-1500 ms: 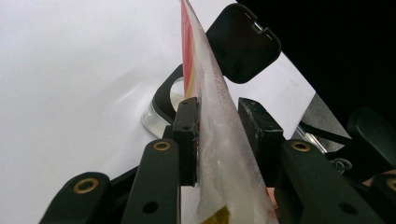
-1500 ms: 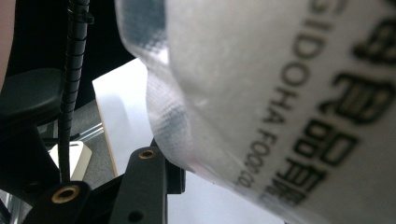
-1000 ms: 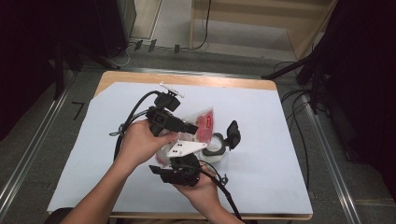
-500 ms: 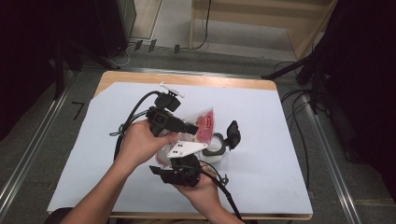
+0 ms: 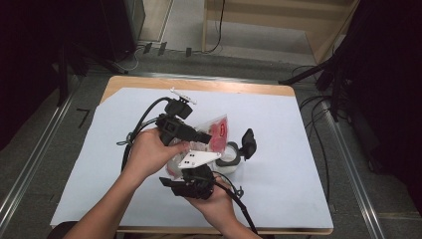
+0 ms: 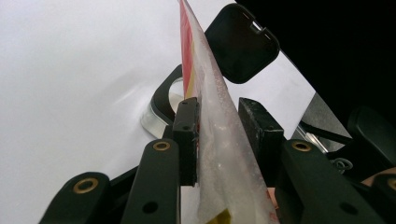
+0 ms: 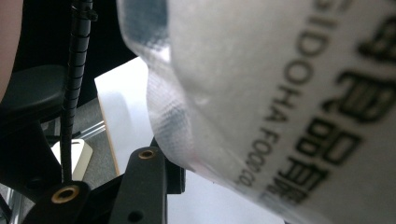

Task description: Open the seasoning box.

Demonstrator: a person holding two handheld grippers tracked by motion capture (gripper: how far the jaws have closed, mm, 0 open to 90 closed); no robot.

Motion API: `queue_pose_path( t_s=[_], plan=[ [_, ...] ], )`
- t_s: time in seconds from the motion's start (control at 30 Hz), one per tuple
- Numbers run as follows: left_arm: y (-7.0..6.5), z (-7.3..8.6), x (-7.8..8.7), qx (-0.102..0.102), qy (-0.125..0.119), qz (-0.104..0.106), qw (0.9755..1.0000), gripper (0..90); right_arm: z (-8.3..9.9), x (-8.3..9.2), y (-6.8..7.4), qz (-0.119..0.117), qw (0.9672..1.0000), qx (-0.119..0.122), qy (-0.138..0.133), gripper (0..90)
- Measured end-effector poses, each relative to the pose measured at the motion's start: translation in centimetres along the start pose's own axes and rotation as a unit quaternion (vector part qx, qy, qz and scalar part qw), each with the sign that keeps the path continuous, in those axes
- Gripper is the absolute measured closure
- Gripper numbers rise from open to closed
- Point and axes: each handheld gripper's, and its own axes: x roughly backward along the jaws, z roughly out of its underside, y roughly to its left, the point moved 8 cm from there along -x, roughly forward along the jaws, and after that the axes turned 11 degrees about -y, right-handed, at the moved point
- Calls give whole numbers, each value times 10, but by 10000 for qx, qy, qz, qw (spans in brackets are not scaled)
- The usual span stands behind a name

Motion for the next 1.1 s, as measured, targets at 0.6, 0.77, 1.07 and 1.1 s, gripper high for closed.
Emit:
queue_pose_path(
  t_s=[0.6,0.77,1.07,1.1],
  plan=[
    [1,0,0,-5,4,2,10000,698,0,0,0,-5,10000,19,40,637],
    [2,0,0,-3,-1,4,10000,697,0,0,0,0,10000,19,42,636],
    [0,0,0,13,-11,5,10000,698,0,0,0,0,10000,-2,46,636],
    [0,0,0,16,-8,6,10000,698,0,0,0,1,10000,-2,47,637]
  ],
)
